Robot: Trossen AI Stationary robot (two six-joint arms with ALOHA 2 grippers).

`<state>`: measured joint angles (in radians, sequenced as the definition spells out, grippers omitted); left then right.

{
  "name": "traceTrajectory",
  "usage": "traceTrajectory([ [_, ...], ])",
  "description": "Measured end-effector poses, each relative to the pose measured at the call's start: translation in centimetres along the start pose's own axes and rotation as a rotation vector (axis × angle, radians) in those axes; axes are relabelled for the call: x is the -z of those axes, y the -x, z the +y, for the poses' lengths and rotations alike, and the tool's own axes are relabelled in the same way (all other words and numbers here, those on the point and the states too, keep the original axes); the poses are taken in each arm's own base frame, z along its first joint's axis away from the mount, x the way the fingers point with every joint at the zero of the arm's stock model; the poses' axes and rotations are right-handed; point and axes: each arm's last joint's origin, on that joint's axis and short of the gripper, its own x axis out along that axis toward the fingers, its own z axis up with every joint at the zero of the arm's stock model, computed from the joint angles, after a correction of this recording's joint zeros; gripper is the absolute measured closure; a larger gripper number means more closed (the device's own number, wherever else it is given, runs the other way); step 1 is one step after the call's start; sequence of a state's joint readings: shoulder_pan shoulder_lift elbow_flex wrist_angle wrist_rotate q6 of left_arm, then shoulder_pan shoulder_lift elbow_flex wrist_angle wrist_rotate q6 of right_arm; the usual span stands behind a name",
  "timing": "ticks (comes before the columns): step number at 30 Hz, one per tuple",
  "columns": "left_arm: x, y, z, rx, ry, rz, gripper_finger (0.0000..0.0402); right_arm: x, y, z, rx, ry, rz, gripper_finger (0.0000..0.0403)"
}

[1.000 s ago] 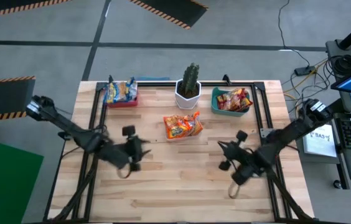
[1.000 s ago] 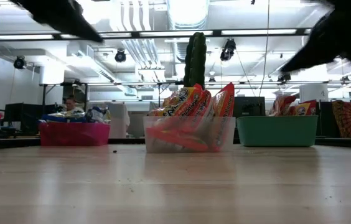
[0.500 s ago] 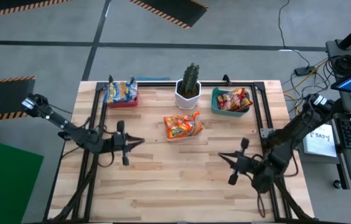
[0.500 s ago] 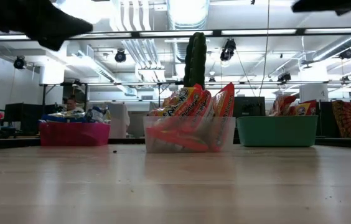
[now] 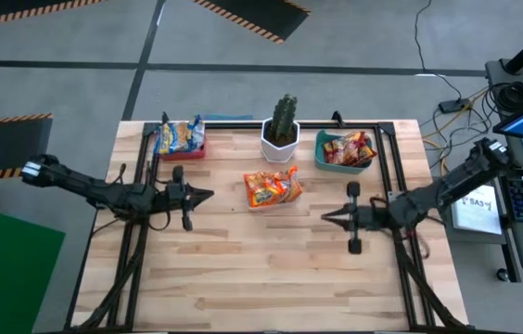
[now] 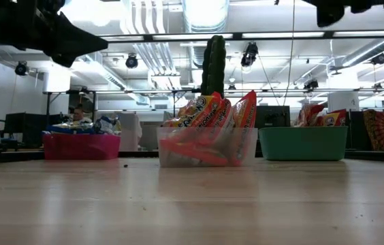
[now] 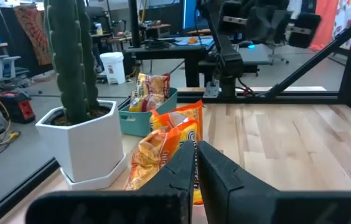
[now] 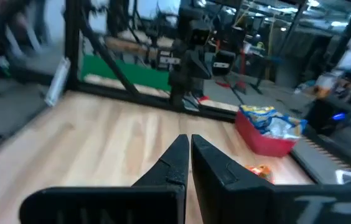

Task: Sort Maruchan noodles
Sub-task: Return to Home Position

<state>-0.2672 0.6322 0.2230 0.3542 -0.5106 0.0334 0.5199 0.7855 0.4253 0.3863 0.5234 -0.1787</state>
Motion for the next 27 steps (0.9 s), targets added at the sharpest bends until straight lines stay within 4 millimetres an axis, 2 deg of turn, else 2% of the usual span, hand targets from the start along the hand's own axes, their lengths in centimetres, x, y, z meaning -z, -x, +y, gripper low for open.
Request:
traceTrajectory([
  [4, 0.0, 0.1, 0.1, 0.000, -0.005, 0.004, 0.0401, 0.5, 1.8, -1.1, -0.051, -0.057, -0.079, 0.0394],
  [16, 0.8, 0.5, 0.9, -0.036, -0.050, 0.081, 0.0402, 2.5, 6.5, -3.4, -0.003, -0.125, -0.305, 0.0394],
  [22, 0.7, 1.0, 1.3, -0.022, -0.036, 0.058, 0.0402, 4.0, 7.4, -4.1, 0.051, -0.134, -0.358, 0.0394],
  [27, 1.8, 1.5, 1.5, -0.006, -0.027, 0.055, 0.0402, 6.2, 7.6, -4.4, 0.090, -0.106, -0.370, 0.0394],
])
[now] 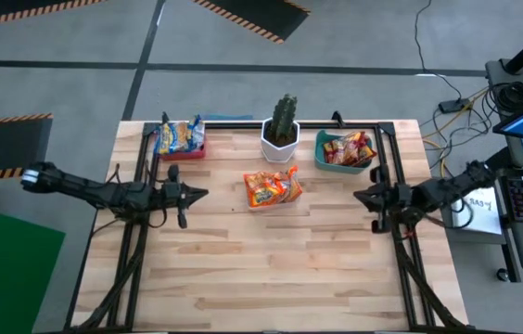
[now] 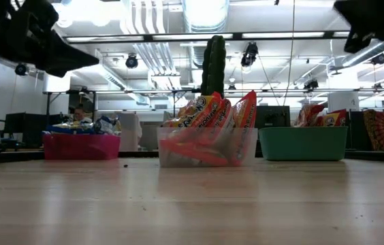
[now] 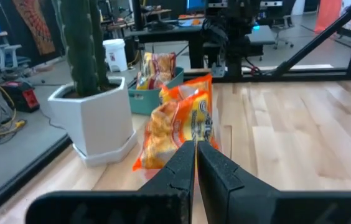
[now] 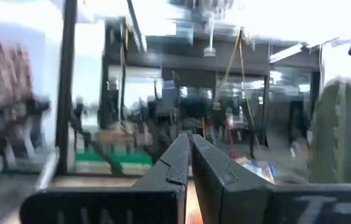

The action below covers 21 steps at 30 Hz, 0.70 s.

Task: Sort Maruchan noodles
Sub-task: Return to Home Position

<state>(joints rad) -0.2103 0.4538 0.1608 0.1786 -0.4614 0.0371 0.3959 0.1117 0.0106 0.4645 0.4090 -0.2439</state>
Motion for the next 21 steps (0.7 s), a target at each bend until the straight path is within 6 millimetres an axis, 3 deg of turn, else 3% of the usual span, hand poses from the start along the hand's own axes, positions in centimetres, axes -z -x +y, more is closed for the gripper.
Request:
traceTrajectory([
  [9, 2.1, 0.6, 0.2, 0.012, 0.065, -0.069, 0.0401, 0.1, -0.1, -0.7, -0.081, 0.056, -0.024, 0.0394],
  [21, 1.6, 2.3, 1.5, -0.037, 0.012, -0.188, 0.0401, 0.7, -0.2, -1.2, -0.027, 0.003, 0.029, 0.0394],
])
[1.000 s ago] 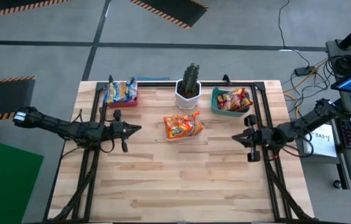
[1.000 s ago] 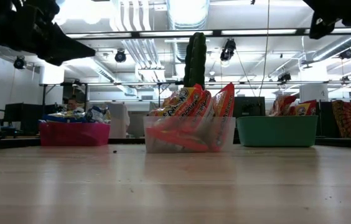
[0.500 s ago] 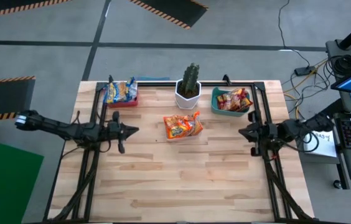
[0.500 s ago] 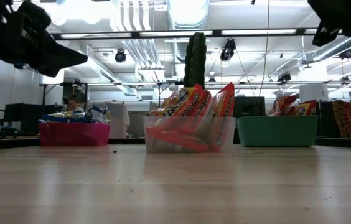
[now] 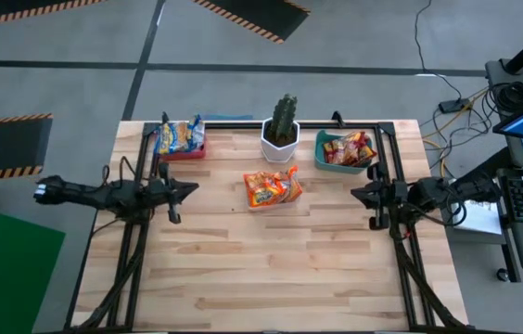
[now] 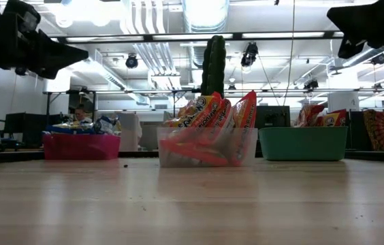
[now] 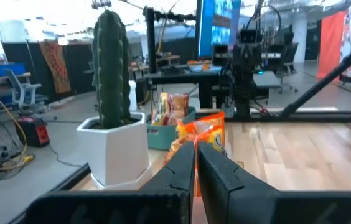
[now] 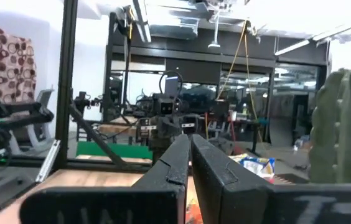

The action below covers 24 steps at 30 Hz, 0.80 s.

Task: Sort Maruchan noodles
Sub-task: Return to Home Position

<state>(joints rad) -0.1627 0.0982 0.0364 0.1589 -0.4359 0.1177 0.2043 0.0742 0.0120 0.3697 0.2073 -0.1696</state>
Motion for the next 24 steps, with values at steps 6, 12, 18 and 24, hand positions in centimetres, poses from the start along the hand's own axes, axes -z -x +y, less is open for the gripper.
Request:
traceTrajectory([
  [6, -0.8, 0.7, 0.4, -0.010, 0.033, -0.089, 0.0401, 0.0, 0.0, 0.0, 0.002, -0.140, 0.000, 0.0394],
  [12, -2.9, 1.1, 1.1, -0.120, 0.045, -0.148, 0.0401, 0.3, 0.0, 0.0, -0.001, -0.144, 0.025, 0.0394],
  [18, -3.7, 1.2, 1.4, -0.145, 0.111, -0.148, 0.0401, 0.4, 0.0, 0.1, -0.002, -0.142, 0.036, 0.0394],
  [24, -3.5, 1.2, 1.3, -0.139, 0.181, -0.141, 0.0401, 0.4, 0.0, 0.1, -0.001, -0.139, 0.036, 0.0394],
])
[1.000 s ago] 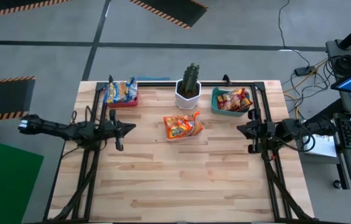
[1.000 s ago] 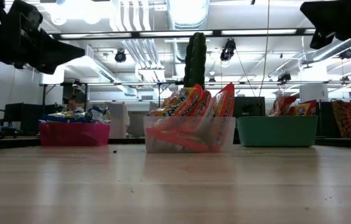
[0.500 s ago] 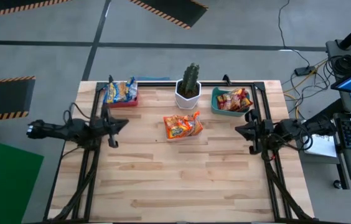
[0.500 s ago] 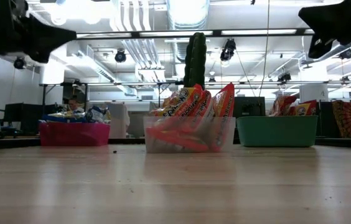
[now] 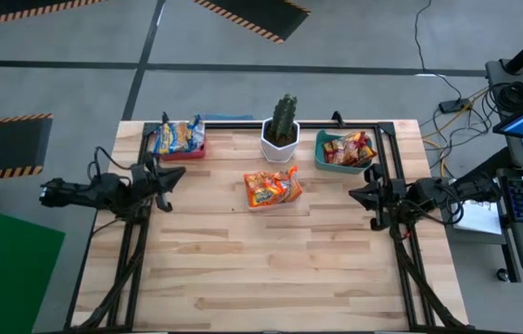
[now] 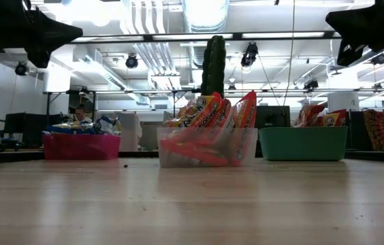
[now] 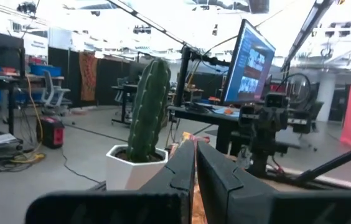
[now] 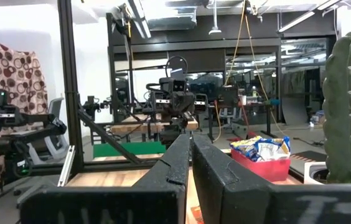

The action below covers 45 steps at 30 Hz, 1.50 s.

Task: Sort Maruchan noodles
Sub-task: Return to Home Position

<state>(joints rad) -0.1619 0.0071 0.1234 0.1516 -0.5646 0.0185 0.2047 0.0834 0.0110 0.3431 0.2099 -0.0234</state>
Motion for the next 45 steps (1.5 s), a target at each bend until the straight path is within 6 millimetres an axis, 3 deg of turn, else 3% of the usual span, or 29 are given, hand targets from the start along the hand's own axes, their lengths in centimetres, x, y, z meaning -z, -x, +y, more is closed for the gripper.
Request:
traceTrajectory([
  [45, 0.28, -0.15, -0.09, -0.001, -0.034, 0.022, 0.0402, 0.05, -0.03, 0.01, 0.000, 0.004, 0.004, 0.0394],
])
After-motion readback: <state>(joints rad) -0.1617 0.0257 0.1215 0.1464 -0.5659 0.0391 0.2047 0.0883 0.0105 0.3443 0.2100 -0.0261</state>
